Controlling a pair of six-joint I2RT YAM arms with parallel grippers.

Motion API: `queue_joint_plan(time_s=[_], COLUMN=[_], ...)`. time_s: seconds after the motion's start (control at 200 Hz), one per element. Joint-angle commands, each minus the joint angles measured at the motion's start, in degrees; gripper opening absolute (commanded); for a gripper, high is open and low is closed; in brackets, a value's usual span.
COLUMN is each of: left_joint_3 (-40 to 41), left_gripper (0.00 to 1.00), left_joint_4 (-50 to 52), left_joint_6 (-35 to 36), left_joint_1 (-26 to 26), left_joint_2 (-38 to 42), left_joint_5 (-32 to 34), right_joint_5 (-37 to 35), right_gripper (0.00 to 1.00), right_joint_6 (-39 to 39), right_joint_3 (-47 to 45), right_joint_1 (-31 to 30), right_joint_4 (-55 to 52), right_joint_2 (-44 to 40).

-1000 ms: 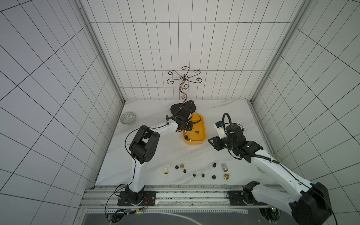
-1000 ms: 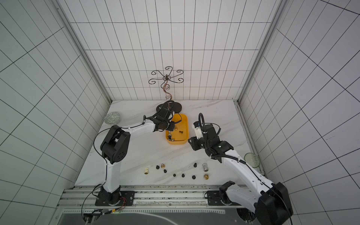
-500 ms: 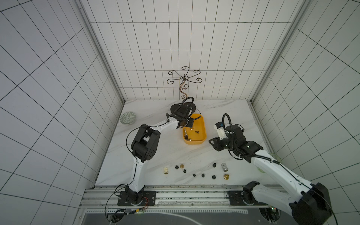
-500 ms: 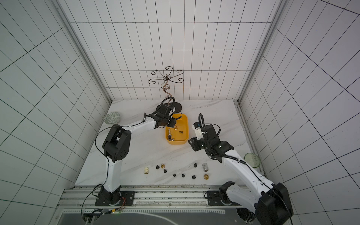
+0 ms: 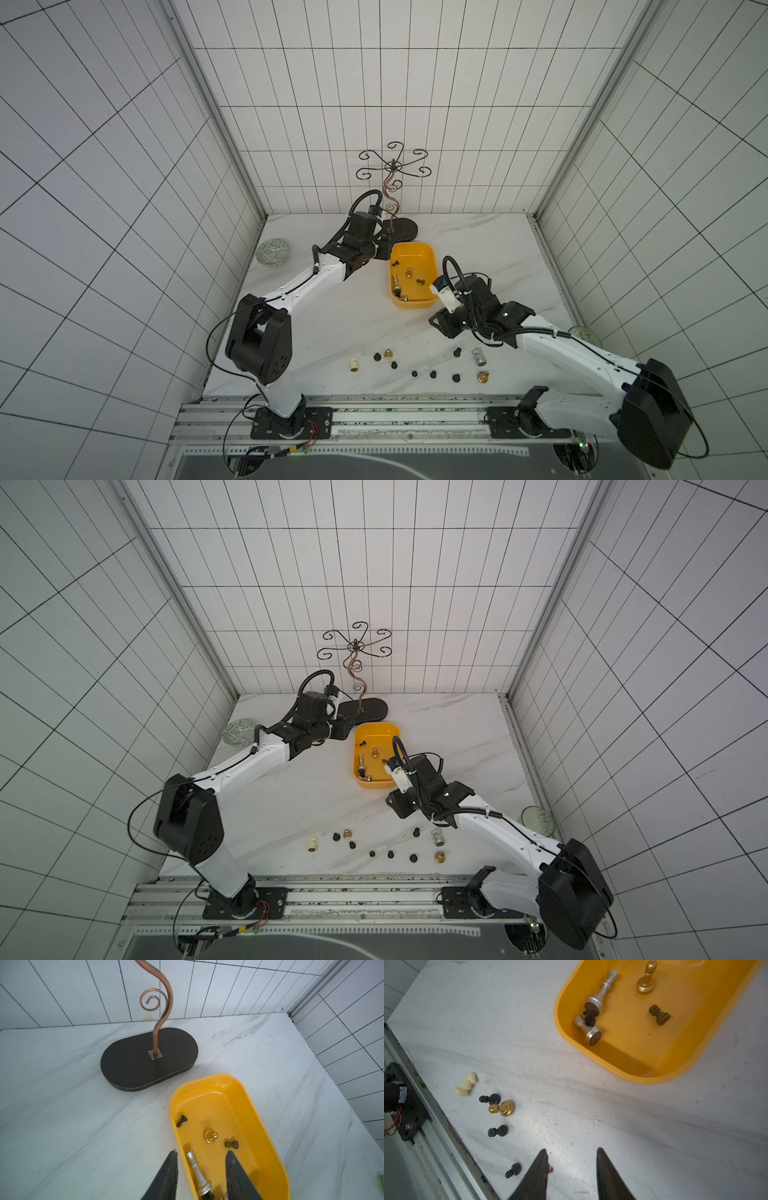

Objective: Put the chess pieces into the storage box
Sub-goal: Place the chess piece in the storage box, then pick up the chess piece at the center of the board.

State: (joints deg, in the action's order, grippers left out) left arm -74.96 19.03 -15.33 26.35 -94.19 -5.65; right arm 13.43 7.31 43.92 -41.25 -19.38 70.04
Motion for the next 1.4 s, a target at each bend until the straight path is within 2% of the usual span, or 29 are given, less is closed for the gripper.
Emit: queue_joint_plan(time_s=[0.0,0.26,0.605,0.865,1.394], left_joint_3=[6.75,20.99,30.0,33.14,34.6], left_gripper=[0.39,0.4,0.4,0.41,0.41], left_joint_4=[-0.57,-2.23,-1.85,-1.45,-1.8], left_joint_6=[-1.59,-4.29,-6.46,-6.82,-6.98], left_joint_1=[-1.68,-5.86,-9.19,-10.67,-10.79], left_joint_2=[3.95,14.89,22.26,25.24,26.59], left_joint_5=[0.82,2.09,2.41,2.5,1.93], right_joint_5=[-0.06,-1.46,-1.64,-4.09,-6.49], right_gripper=[0.39,0.39,0.38,0.37,0.31], right_joint_6=[-1.48,-4.31,-5.02,-5.51,-5.38], right_joint_3=[5.57,8.77,12.85,15.81,16.33], right_joint_1=[-3.69,-12.61,-19.7,-21.77,-21.86], right_joint_4=[1.36,4.85,8.07,8.66,9.16], right_joint_2=[2.02,9.25,18.33,23.4,27.33])
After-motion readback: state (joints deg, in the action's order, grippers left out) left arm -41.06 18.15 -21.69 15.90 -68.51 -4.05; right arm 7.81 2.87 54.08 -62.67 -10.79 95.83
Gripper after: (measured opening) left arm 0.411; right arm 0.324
